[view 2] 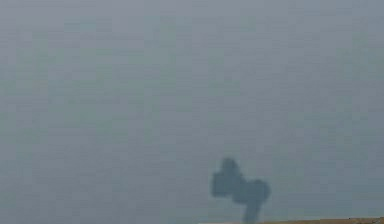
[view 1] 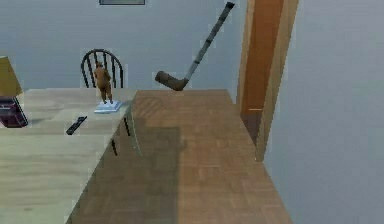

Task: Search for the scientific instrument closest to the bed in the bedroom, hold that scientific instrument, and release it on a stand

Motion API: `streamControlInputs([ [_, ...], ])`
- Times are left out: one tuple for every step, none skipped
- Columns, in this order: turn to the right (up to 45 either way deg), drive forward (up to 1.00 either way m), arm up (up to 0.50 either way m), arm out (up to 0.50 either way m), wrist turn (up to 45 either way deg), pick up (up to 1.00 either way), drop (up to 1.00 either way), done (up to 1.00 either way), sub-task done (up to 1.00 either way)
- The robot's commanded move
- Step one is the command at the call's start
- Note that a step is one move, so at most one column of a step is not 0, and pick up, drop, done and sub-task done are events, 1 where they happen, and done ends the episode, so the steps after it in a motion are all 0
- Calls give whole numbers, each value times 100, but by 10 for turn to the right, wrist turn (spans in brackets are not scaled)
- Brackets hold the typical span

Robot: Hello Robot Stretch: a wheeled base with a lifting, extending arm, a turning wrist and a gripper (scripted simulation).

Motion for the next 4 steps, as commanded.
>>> streamControlInputs([
  [450,0,0,0,0,0,0,0,0],
  [420,0,0,0,0,0,0,0,0],
  [0,5,0,0,0,0,0,0,0],
  [-450,0,0,0,0,0,0,0,0],
])
